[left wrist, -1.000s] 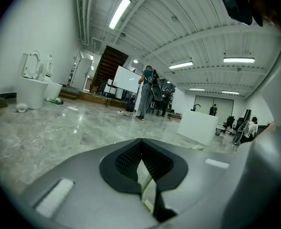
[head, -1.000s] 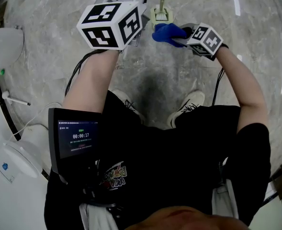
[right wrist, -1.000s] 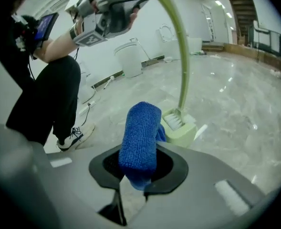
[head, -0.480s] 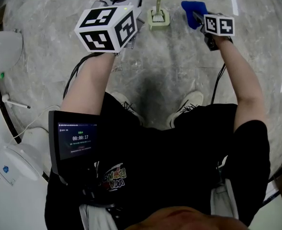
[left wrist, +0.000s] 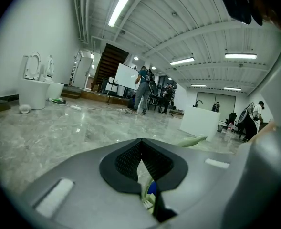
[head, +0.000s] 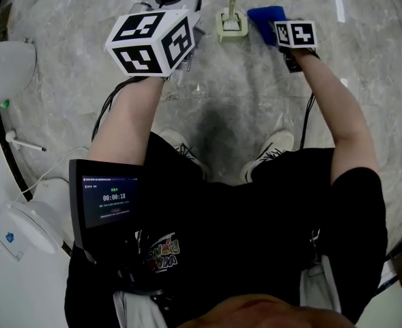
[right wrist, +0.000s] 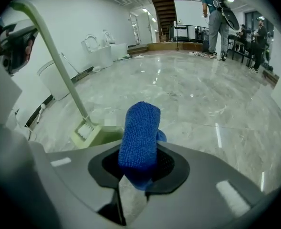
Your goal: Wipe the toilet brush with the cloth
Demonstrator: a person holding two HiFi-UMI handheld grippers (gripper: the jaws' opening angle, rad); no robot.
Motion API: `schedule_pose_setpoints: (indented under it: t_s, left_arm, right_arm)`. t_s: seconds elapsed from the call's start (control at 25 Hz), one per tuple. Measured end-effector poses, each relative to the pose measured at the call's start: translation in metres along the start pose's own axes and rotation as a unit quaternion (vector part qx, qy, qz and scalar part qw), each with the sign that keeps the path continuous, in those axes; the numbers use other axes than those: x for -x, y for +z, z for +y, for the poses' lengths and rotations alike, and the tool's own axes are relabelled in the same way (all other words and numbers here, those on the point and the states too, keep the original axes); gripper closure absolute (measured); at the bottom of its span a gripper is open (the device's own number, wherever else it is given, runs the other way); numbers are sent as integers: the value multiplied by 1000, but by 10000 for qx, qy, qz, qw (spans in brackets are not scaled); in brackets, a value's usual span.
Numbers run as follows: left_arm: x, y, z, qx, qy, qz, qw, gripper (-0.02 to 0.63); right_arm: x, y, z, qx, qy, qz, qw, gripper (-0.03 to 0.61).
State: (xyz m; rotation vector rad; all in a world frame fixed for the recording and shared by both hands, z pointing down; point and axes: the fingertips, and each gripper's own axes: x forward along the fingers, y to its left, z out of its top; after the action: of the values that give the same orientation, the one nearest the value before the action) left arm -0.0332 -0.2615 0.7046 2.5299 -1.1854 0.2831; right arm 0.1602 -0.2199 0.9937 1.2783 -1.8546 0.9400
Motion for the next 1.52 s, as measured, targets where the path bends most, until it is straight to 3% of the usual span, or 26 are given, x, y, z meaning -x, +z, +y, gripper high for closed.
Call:
schedule_pose_setpoints:
  t_s: [0.28, 0.4, 0.64, 0.8, 0.88, 1.04, 1.16, 1.28, 1.32, 1.36, 1.52]
  left_arm:
    - [-3, -3, -4, 11, -52, 41, 10000, 606]
    - [-6, -4, -5, 29, -61, 67, 10000, 606]
    - [-7, -4, -5, 53, -42, 76, 9999, 606]
    - [-7, -1, -3, 76, -32, 39, 10000, 606]
    - [-7, 0, -3, 89, -34, 36, 9999, 606]
    - [-7, -2, -4, 53, -46, 75, 9999, 606]
    - [-4, 1, -2, 61, -29, 61, 10000, 606]
    - [-2, 1, 0, 77, -2, 59, 10000, 606]
    - [-2, 1, 0, 53, -2, 66, 10000, 606]
    - [-1, 0, 0, 15, -2, 71, 10000, 606]
    - [0, 0, 3, 23, 33, 51, 10000, 606]
  right_arm:
    - [8, 3, 3, -168, 97, -93, 9998, 448]
    - [13, 9, 8, -224, 213, -254, 9992, 385]
    - [26, 26, 27, -196, 551, -553, 9968, 388]
    - [48, 52, 25, -21, 360, -972, 9946, 457]
    - [50, 54, 22, 27, 428, -1023, 9938, 436]
    - [33, 11, 36, -69, 1050, -235, 9942, 267]
    - [11, -29, 42, 849, 545, 401, 9941, 259]
    - [-15, -42, 40, 1217, 77, 587, 9908, 294]
    - [-19, -42, 39, 1169, -13, 604, 9913, 379]
    - [-20, -41, 39, 1097, -71, 633, 9919, 513]
    - [-5, -52, 28, 1247, -176, 910, 9879, 522]
